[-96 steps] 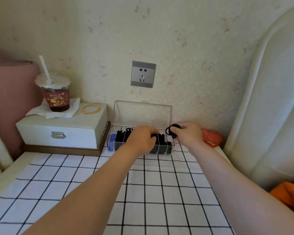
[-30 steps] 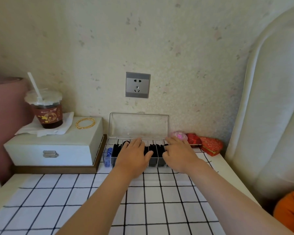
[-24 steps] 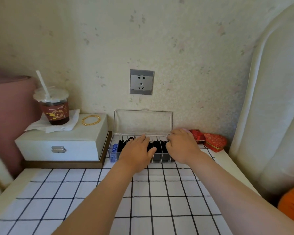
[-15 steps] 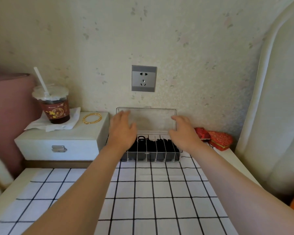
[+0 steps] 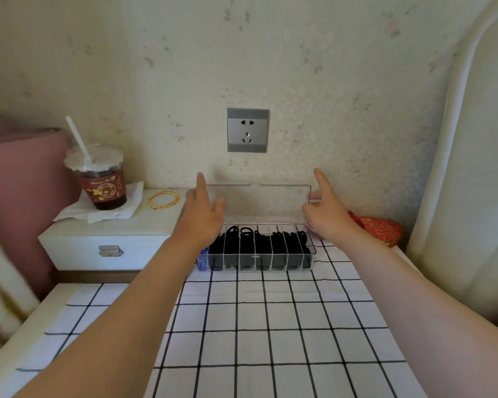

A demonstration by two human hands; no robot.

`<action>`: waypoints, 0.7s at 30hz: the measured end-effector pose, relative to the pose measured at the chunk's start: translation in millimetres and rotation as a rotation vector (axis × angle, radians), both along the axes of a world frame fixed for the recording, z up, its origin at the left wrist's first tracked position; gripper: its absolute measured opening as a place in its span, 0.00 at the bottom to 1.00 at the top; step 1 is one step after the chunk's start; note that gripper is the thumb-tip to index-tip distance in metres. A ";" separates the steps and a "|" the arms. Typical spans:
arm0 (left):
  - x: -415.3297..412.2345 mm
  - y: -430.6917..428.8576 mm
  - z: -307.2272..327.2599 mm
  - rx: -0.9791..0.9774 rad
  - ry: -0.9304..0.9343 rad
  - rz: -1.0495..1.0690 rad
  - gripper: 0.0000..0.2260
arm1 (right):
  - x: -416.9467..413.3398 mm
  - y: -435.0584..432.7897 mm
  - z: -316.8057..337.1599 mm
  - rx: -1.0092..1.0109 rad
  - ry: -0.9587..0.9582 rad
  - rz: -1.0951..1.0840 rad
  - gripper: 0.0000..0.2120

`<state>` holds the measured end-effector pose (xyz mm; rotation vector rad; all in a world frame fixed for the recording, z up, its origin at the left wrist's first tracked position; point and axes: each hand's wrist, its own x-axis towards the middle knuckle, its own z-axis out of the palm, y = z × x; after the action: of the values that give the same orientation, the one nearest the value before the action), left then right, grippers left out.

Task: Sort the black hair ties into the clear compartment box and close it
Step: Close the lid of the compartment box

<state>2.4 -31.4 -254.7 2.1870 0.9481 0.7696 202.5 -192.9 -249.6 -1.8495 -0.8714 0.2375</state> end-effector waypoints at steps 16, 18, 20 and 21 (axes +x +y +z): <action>-45.4 -22.2 -26.2 0.740 0.556 -0.142 0.14 | -34.8 -60.9 -27.1 -0.308 -0.571 0.216 0.22; -46.9 -26.7 -28.7 0.745 0.541 -0.130 0.15 | -36.3 -60.3 -30.4 -0.301 -0.580 0.228 0.22; -47.5 -31.9 -27.8 0.736 0.516 -0.130 0.17 | -36.3 -57.9 -33.0 -0.306 -0.603 0.235 0.23; -47.6 -33.5 -28.2 0.708 0.494 -0.145 0.20 | -36.3 -56.2 -34.6 -0.319 -0.629 0.229 0.24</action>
<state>-45.2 -64.9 -282.9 3.1281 0.7942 0.5488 166.2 -249.1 -284.1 -2.1584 -1.5546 -0.0821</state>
